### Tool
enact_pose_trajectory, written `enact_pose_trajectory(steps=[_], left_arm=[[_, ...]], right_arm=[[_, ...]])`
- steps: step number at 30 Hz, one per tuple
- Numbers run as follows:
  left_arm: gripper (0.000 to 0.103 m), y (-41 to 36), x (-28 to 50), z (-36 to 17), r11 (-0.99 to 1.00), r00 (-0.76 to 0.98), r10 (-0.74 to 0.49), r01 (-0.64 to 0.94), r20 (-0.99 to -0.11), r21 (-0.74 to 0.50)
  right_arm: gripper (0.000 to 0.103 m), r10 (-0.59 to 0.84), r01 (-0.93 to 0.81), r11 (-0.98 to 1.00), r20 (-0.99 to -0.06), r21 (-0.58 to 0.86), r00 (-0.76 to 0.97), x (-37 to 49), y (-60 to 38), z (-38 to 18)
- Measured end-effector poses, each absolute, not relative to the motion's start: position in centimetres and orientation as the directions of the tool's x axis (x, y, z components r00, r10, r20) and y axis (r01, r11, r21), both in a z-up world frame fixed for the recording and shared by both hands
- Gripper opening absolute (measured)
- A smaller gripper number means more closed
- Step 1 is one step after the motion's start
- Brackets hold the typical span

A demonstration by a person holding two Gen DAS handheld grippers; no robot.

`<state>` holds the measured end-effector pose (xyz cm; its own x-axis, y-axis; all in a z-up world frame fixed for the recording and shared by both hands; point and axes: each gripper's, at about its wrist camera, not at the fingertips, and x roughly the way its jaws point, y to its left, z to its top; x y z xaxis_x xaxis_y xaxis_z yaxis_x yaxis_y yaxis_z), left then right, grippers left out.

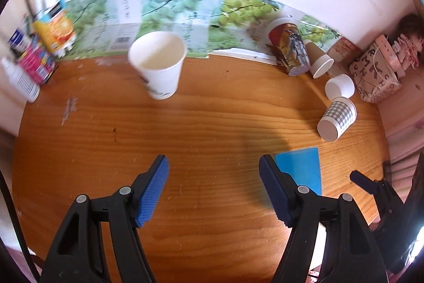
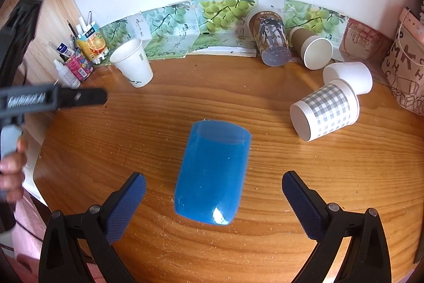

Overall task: Flip cup upright
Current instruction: 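Close the right gripper around the blue cup lying on the desk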

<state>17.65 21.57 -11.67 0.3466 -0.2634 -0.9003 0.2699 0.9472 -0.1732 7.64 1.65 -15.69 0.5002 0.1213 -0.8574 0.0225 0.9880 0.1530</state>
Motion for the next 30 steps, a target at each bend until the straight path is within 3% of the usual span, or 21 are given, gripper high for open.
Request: enact_pose_trajectory(steps=[10, 18, 30], left_arm=[[0.074, 23.7, 11.4, -10.5, 0.972, 0.447, -0.222, 0.178, -0.866, -0.157], [0.074, 23.1, 9.0, -10.1, 0.961, 0.464, -0.255, 0.219, -0.848, -0.169], [0.074, 23.2, 8.6, -10.4, 0.948, 0.431, -0.290, 0.250, -0.855, -0.195]], right_arm=[[0.103, 0.123, 0.048, 0.986, -0.897, 0.158, 0.424, 10.4, 1.4, -16.8], [0.102, 0.135, 0.074, 0.982, -0.918, 0.174, 0.374, 12.2, 1.8, -18.6], [0.093, 0.130, 0.100, 0.981, -0.947, 0.165, 0.293, 14.6, 1.9, -21.0]])
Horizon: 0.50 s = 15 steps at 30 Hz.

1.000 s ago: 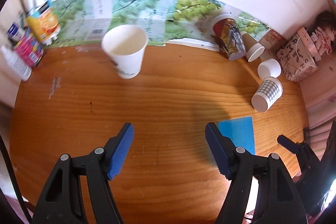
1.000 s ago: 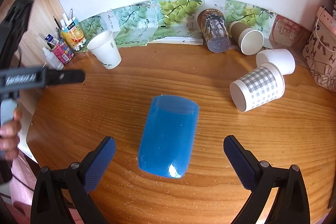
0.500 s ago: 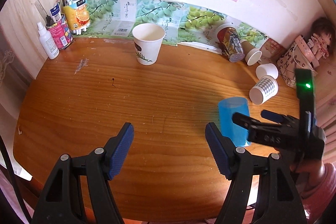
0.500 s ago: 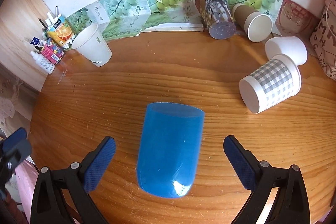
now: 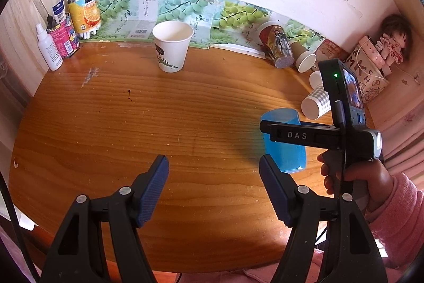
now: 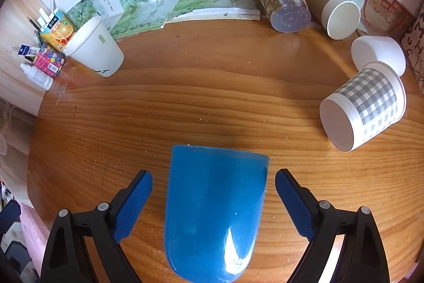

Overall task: Flip cup upright
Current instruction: 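Close the right gripper around the blue cup lying on the desk, then lift and rotate the blue cup with the right gripper, opening upward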

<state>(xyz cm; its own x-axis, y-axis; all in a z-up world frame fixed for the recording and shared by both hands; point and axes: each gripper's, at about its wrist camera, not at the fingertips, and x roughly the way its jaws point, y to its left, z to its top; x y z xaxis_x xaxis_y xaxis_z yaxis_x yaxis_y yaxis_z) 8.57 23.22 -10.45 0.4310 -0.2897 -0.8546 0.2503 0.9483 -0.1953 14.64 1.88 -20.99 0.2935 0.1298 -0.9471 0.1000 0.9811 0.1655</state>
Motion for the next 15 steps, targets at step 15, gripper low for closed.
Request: enact_pose_trajectory(steps=[15], left_arm=[[0.074, 23.3, 10.0, -10.5, 0.941, 0.416, -0.305, 0.273, -0.857, -0.202]], right_arm=[[0.074, 0.120, 0.114, 0.982, -0.960, 0.153, 0.251, 15.2, 2.3, -22.1]])
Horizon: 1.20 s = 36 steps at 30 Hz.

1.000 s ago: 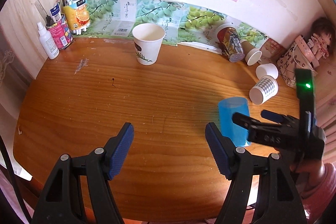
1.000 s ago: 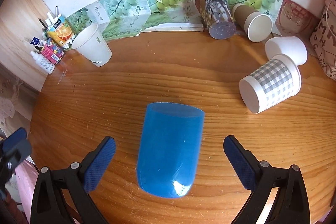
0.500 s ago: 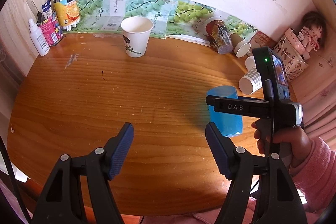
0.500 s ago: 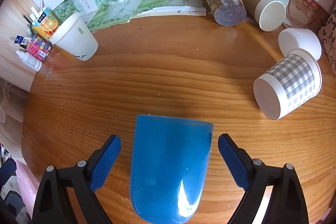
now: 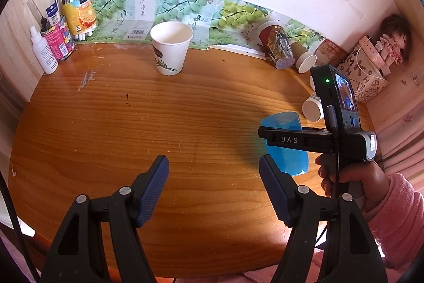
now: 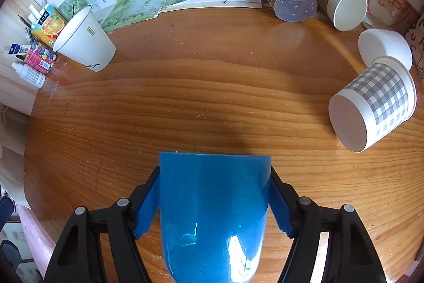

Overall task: Flip cup upright
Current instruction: 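Lift and rotate the blue cup with the right gripper, opening upward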

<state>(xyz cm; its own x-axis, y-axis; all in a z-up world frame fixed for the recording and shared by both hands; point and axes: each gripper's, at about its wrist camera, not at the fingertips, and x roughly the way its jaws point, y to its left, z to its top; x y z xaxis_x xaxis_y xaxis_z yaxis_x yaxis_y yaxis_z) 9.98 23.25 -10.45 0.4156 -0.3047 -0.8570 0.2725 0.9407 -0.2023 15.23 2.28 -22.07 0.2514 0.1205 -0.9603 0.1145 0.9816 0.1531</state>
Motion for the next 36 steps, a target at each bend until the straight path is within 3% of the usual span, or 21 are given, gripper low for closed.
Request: enact_pose_trajectory(steps=[21, 36], left_arm=[[0.074, 22.1, 9.0, -9.1, 0.913, 0.431, -0.329, 0.371, -0.840, -0.168], [0.074, 22.1, 7.1, -8.9, 0.905, 0.428, -0.324, 0.402, -0.844, -0.143]], right_arm=[[0.073, 0.094, 0.075, 0.987, -0.886, 0.143, 0.454, 12.0, 2.6, -16.7], [0.073, 0.076, 0.021, 0.995, -0.894, 0.095, 0.442, 8.0, 5.1, -16.9]])
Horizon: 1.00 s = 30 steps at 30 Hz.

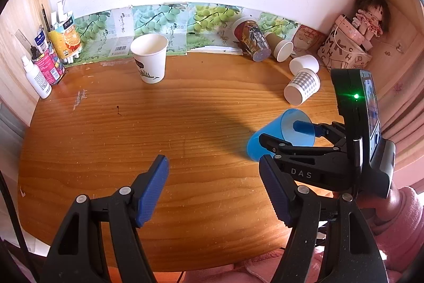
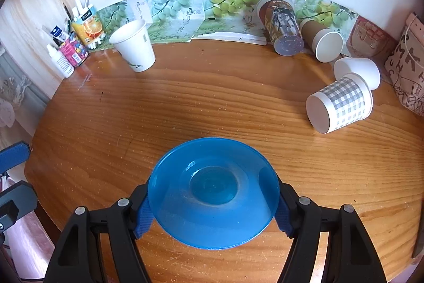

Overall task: Flip cup upright
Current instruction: 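Lift and rotate the blue cup with the right gripper, opening upward, then set the blue cup upright on the desk and open the right gripper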

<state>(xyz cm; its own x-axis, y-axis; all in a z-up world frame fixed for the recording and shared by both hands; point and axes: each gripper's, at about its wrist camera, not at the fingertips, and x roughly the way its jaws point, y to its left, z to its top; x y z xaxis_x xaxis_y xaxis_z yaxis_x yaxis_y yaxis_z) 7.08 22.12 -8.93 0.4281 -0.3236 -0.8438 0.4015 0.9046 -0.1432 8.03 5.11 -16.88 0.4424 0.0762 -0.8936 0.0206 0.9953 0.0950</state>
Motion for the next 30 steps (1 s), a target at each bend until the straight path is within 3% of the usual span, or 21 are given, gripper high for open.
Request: enact_pose_trajectory(steps=[5, 7, 18, 30], left_arm=[[0.074, 22.2, 6.6, -8.9, 0.907, 0.434, -0.316, 0.398, -0.844, -0.135], [0.074, 22.3, 6.5, -8.9, 0.909, 0.437, -0.311, 0.395, -0.844, -0.130], [0.077, 22.4, 6.4, -9.2, 0.917, 0.426, -0.303, 0.373, -0.852, -0.139], [0.081, 21.2, 6.8, -11.6, 0.924, 0.306, -0.326, 0.302, -0.895, -0.233]], right_arm=[[0.076, 0.079, 0.023, 0.995, -0.899, 0.098, 0.431, 8.2, 5.3, -17.1], [0.081, 0.078, 0.026, 0.995, -0.899, 0.099, 0.431, 8.2, 5.3, -17.1], [0.082, 0.080, 0.050, 0.992, -0.891, 0.114, 0.447, 7.5, 4.8, -16.6], [0.082, 0.108, 0.023, 0.990, -0.869, 0.137, 0.483, 5.1, 4.8, -14.3]])
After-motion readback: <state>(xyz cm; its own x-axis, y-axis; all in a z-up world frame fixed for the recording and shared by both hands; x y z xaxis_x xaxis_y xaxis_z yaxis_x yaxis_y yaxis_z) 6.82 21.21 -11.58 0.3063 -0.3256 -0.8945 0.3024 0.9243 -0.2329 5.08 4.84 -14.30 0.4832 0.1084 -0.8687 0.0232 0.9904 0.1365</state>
